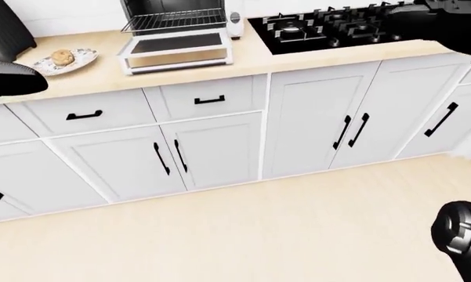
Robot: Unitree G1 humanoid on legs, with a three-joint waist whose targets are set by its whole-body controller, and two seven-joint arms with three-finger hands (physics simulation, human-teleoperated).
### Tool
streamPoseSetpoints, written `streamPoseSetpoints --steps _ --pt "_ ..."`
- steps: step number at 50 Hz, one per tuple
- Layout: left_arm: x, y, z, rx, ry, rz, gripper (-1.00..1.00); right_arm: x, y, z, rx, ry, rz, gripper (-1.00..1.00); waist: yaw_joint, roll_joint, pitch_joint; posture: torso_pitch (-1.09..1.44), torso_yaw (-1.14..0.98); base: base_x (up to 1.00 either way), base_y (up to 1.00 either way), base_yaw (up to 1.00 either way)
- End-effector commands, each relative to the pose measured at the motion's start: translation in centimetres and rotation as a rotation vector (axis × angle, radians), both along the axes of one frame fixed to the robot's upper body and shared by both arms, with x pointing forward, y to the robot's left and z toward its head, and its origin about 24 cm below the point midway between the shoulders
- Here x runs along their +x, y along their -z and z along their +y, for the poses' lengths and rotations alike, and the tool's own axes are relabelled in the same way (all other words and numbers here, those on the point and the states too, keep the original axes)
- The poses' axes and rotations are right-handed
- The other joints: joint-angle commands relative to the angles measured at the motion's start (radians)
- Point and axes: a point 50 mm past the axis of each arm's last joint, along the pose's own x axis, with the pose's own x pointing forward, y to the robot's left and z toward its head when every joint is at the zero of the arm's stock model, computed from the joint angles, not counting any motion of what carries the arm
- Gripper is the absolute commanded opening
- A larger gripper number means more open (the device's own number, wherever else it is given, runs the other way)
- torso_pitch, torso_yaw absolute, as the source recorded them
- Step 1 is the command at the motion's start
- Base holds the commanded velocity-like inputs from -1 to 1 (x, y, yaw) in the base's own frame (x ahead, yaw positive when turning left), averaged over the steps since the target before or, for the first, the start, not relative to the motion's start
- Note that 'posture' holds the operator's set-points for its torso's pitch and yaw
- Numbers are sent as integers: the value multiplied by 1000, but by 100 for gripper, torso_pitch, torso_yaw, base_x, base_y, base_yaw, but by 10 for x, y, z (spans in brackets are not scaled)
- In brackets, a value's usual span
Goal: Place the scone on the rack of the toaster oven.
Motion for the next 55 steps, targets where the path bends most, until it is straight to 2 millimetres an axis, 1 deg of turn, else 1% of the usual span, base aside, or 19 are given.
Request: streamPoseSetpoints --steps 1,6,8,9,11,17,19,21,23,31,34,35,37,39,43,48,49,50,55 --pt "-9 -13 -3 24 3 -83 100 -13 -20 -6 10 28 -113 100 -7 0 -24 0 0 0 12 0" --pt "-8 -12 -3 23 3 -82 100 -12 -19 -5 6 30 -111 100 -4 -58 -19 0 0 0 11 0" --pt "-8 -13 -3 22 3 -83 100 -12 -19 -6 7 30 -111 100 -2 -115 -34 0 0 0 11 0" --pt "-9 -13 -3 23 2 -83 100 -13 -20 -6 7 31 -112 100 -9 -69 -25 0 0 0 11 0" --pt "-9 -13 -3 22 3 -84 100 -12 -20 -6 8 33 -112 100 -5 -89 -32 0 0 0 11 0" --pt "-9 -13 -3 23 4 -83 100 -12 -19 -6 4 33 -112 100 -1 -41 -16 0 0 0 11 0" --pt "-9 -12 -2 22 4 -82 100 -12 -18 -6 5 30 -113 100 -6 -7 -16 0 0 0 11 0" --pt "-9 -13 -2 21 3 -82 100 -13 -19 -5 2 29 -112 100 -11 56 -32 0 0 0 12 0" --pt "-9 -13 -2 21 3 -82 100 -12 -19 -5 2 29 -112 100 -7 36 -17 0 0 0 11 0" --pt "-10 -14 -1 18 1 -84 100 -11 -19 -6 13 26 -108 100 -7 -37 -19 0 0 0 11 0" --pt "-9 -13 -2 18 3 -84 100 -12 -18 -4 4 25 -110 100 -4 -102 -29 0 0 0 11 0" --pt "-8 -12 -2 18 4 -82 100 -11 -17 -4 2 27 -108 100 -8 -80 -21 0 0 0 12 0" --pt "-7 -11 -2 17 3 -80 100 -12 -17 -4 5 25 -107 100 -3 -89 -26 0 0 0 11 0" --pt "-7 -10 -2 15 5 -78 100 -13 -19 -4 4 25 -110 100 -3 -78 -35 0 0 0 11 0" --pt "-6 -10 -3 14 8 -78 100 -13 -17 -1 -1 17 -109 100 0 -45 -18 0 0 0 12 0" --pt "-8 -11 -3 15 6 -79 100 -12 -16 -2 -2 18 -106 100 -20 49 -39 0 0 0 11 0" --pt "-8 -11 -3 15 6 -79 100 -12 -16 -2 -1 19 -106 100 -7 31 -22 0 0 0 11 0" --pt "-8 -11 -3 15 7 -80 100 -14 -19 -1 4 12 -109 100 -12 38 -17 0 0 0 11 0" --pt "-8 -11 -3 16 7 -79 100 -13 -18 -1 2 13 -109 100 -8 -15 -19 0 0 0 11 0"
